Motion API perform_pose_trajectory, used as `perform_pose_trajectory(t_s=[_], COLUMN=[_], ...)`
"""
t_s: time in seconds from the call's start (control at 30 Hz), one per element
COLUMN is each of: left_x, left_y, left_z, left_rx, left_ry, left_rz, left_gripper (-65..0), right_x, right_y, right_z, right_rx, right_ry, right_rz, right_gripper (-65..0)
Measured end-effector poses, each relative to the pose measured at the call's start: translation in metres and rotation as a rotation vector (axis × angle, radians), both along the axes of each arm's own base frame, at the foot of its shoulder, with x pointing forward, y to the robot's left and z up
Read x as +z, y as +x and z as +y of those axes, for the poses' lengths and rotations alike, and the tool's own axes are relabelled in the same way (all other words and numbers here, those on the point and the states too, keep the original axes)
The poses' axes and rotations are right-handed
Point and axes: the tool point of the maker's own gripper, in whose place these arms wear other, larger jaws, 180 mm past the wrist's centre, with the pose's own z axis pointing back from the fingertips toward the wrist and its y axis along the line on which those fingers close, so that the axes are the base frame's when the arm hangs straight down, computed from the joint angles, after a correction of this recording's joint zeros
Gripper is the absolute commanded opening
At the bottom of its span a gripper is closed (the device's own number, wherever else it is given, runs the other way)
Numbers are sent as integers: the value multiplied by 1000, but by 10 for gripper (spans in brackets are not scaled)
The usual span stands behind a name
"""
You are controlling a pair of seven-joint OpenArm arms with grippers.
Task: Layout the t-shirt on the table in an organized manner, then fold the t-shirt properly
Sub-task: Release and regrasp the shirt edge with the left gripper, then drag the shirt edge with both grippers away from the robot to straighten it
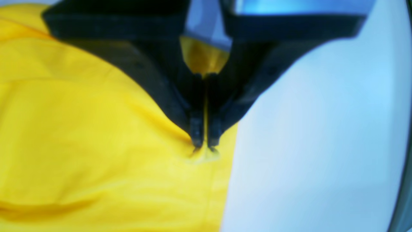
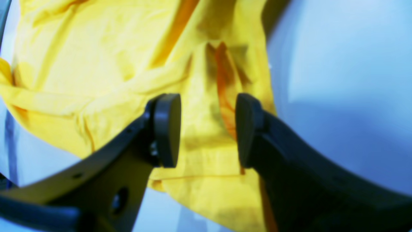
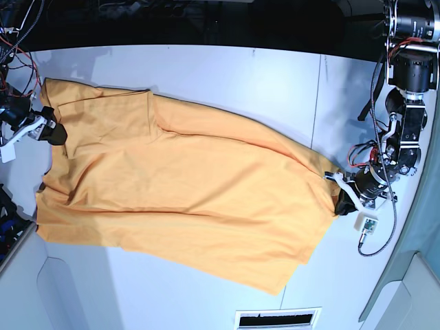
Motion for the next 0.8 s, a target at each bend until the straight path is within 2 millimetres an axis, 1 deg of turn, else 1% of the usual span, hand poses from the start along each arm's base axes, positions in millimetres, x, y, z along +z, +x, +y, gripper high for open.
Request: perform_pose_trajectory(t_s=[0.1,0.13,0.17,0.23,0.3,0.37,0.4,0.47,0.53,0.6,0.67,0.7,0.77,0.8], left_x=[-2,-3,-4,-7,-24,-30,-27,-9,3,1,-6,-10,-17,-19], left_y=[9,10,11,8,-5,-14,-17,-19,-23,-34,-45,-51,-56,-57], left_z=[9,10,11,12,14,13,9,-1,-2,1,4,5,6,6], left_rx=[28,34,37,41,56,56,29,-29,-59,-53,-35,-30,-23,-17], left_ry=[-7,-8,-9,-9,-1,-31,-74,-152,-173,-201,-234,-246,-251,-255], left_rz=[15,18,21,43,161,223,221,173,141,162,179,188,206,210], left_gripper=[-373,-336,-327,-327,-328,-328,-328,-328,-328,-327,-326,-311,-282,-276], right_x=[-1,-1,-1,-3,1,9,14,23,26,21,8,2,-6,-6], right_y=[-1,-1,-2,-4,-6,-7,-6,-8,-15,-31,-48,-55,-63,-62], right_z=[0,0,0,1,3,-5,-14,-34,-50,-55,-56,-57,-58,-57], right_rx=[3,4,5,4,0,-34,-60,-120,-164,-172,-175,-182,-189,-189], right_ry=[-1,-2,-2,3,50,73,68,59,55,50,29,11,-14,-20], right_rz=[6,9,12,28,32,10,-8,-34,-36,-13,34,47,53,43], right_gripper=[-376,-376,-369,-315,-270,-264,-264,-264,-264,-264,-264,-264,-264,-264])
